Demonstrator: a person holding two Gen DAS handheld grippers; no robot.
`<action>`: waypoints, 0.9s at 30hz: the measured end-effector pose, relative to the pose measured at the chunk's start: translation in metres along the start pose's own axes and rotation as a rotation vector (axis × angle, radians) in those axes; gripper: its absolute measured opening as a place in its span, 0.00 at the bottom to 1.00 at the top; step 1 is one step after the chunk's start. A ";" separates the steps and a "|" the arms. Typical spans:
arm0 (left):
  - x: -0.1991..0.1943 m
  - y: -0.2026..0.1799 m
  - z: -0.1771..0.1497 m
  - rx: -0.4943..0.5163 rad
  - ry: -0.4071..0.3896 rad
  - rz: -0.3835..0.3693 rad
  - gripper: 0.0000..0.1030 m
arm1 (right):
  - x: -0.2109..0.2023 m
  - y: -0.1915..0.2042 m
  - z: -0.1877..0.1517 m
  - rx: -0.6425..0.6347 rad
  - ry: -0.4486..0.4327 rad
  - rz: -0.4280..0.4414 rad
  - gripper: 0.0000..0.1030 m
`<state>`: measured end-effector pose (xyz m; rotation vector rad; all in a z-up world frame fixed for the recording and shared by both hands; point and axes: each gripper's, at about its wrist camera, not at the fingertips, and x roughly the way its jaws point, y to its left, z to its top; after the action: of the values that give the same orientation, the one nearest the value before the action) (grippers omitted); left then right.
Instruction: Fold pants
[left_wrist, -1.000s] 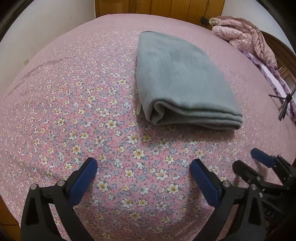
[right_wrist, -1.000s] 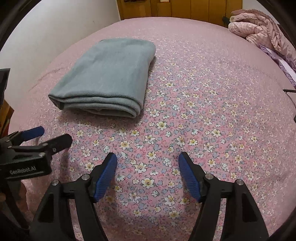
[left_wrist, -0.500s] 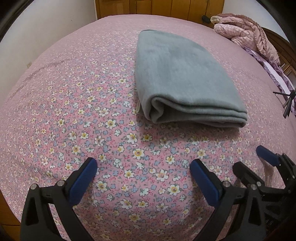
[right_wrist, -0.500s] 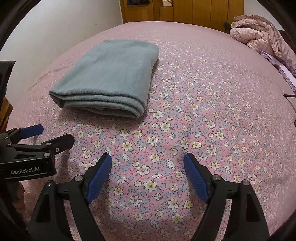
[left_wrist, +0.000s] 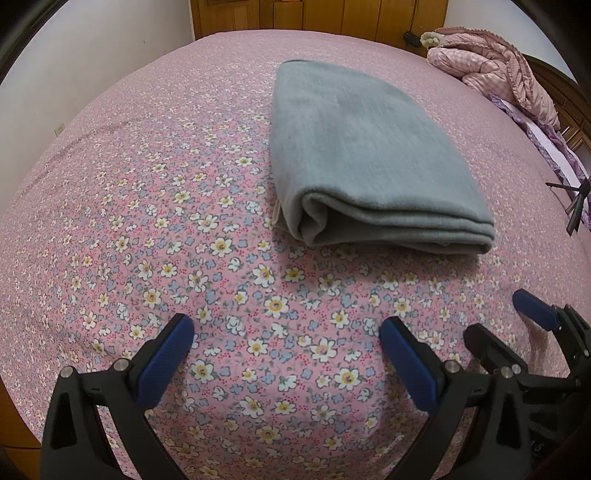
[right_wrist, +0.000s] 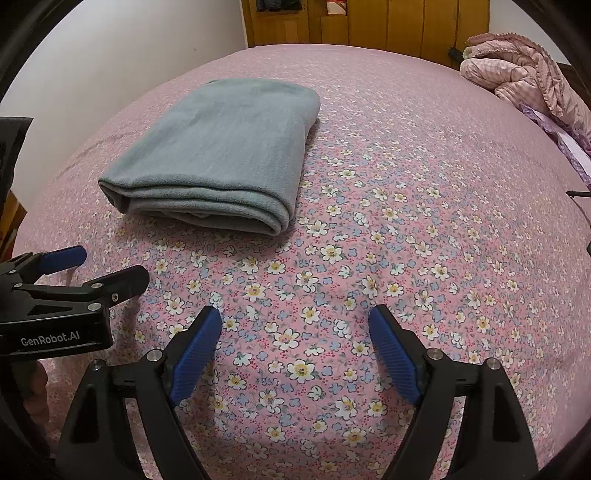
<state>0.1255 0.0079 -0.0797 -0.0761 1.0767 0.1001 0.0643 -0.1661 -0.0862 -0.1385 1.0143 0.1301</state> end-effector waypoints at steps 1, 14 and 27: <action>0.000 0.000 0.000 0.000 0.000 0.000 1.00 | 0.000 0.000 0.000 -0.001 0.000 0.000 0.83; -0.001 0.003 -0.001 -0.001 0.000 0.000 1.00 | 0.000 0.001 -0.001 0.001 -0.001 -0.001 0.83; -0.001 0.003 0.000 -0.001 0.000 0.001 1.00 | 0.000 0.001 -0.001 0.002 -0.001 -0.002 0.83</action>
<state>0.1241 0.0112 -0.0787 -0.0761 1.0763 0.1016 0.0632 -0.1651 -0.0865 -0.1373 1.0131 0.1273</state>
